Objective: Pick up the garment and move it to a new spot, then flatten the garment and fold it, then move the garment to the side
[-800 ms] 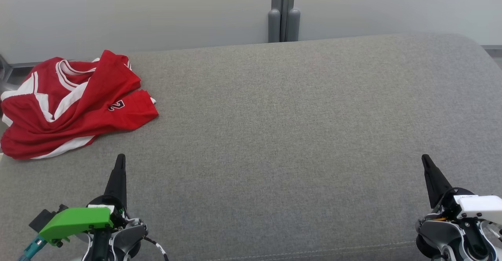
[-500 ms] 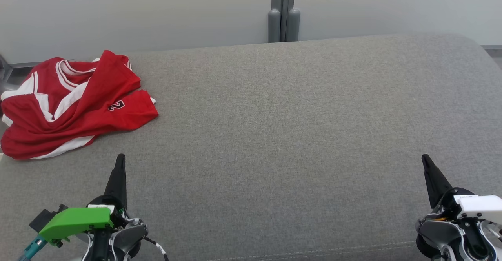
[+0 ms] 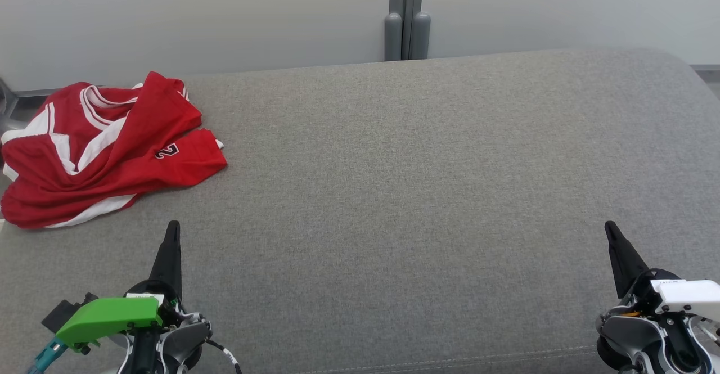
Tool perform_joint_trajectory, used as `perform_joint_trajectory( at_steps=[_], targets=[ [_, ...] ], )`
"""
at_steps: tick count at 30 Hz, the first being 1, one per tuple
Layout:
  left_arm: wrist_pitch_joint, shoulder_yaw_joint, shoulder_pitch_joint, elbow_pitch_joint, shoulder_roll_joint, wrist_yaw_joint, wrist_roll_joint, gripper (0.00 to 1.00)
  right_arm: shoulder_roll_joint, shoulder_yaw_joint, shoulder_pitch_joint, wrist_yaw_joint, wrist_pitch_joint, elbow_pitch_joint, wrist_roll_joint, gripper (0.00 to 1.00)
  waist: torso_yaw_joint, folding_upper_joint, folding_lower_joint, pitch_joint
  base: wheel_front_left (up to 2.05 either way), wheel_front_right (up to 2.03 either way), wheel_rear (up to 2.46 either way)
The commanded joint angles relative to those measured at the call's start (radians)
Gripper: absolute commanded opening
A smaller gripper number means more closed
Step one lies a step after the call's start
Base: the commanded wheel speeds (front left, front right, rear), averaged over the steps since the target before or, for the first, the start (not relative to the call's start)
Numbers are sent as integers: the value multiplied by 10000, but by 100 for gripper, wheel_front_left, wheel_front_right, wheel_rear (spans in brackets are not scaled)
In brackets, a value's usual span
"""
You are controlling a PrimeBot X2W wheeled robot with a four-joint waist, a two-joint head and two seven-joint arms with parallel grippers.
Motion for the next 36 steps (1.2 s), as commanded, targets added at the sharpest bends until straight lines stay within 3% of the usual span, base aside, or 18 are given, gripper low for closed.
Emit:
perform_joint_trajectory(
  at_steps=[1, 36],
  targets=[
    [35, -2, -120, -38, 9, -35, 68, 0, -36, -3, -89, 5, -6, 13, 8, 0, 0, 0, 0, 0, 0, 0, 0],
    [35, -2, -121, -38, 10, -34, 69, 0, -36, -2, -90, 5, -6, 13, 8, 0, 0, 0, 0, 0, 0, 0, 0]
  ],
)
